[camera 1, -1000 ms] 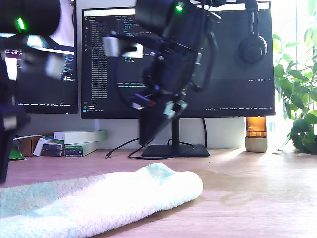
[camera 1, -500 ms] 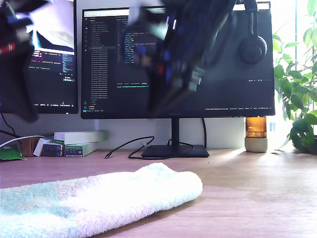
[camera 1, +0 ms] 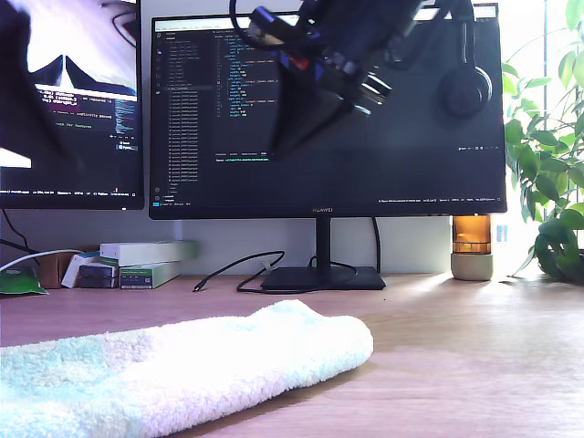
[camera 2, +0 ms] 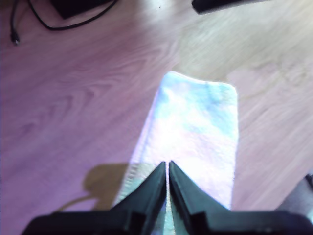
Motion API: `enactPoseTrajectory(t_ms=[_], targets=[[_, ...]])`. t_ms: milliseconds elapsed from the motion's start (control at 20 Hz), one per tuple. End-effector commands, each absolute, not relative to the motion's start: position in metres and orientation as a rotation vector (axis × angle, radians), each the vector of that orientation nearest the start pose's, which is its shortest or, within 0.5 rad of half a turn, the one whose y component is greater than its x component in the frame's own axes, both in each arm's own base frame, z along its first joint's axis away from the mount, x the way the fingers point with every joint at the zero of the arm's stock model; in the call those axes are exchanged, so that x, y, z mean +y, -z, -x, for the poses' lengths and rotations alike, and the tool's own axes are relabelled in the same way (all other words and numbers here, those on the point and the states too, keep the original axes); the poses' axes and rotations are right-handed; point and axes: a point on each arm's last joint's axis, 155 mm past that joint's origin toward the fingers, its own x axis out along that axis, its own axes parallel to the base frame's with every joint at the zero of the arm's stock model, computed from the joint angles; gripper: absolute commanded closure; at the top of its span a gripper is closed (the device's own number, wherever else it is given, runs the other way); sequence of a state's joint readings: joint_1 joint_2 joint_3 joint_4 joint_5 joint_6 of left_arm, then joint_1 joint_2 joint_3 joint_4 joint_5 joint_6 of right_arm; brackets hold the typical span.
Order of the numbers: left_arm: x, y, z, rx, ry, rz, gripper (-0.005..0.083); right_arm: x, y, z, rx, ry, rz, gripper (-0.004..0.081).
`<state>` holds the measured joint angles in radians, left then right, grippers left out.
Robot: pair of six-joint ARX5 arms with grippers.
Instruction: Fold the tea towel to a neat square and place it to the right
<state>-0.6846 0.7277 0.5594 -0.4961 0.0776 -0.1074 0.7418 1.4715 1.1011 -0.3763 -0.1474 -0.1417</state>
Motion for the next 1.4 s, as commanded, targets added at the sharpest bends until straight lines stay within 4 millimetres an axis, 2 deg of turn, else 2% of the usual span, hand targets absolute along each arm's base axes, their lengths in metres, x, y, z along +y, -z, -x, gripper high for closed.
enactPoseTrajectory(t_ms=[0,250,450,600,850,950,1350], targets=[[-0.182,-0.133,-0.2,0.694,0.688,-0.075,0.0794,0.306,-0.16,-0.288,0.669,-0.905,0.339,0.0783],[-0.183,-0.121,-0.199,0.644,0.692,-0.029,0.0794,0.301,-0.135,-0.279,0.675,-0.91,0.341,0.0783],[-0.18,-0.088,-0.186,0.738,0.69,0.005,0.0794,0.296,-0.114,-0.273,0.712,-0.899,0.318,0.0783],[-0.18,-0.077,-0.175,0.805,0.71,0.015,0.0795,0.299,-0.107,-0.271,0.71,-0.92,0.306,0.0783],[-0.173,-0.05,-0.17,0.93,0.66,-0.007,0.0795,0.302,-0.06,-0.263,0.868,-0.943,0.268,0.0783],[-0.167,-0.037,-0.174,0.967,0.611,-0.036,0.0795,0.302,-0.047,-0.262,0.909,-0.926,0.252,0.0783],[-0.165,0.001,-0.182,1.07,0.547,-0.094,0.0795,0.287,-0.031,-0.27,0.98,-0.845,0.214,0.0783]])
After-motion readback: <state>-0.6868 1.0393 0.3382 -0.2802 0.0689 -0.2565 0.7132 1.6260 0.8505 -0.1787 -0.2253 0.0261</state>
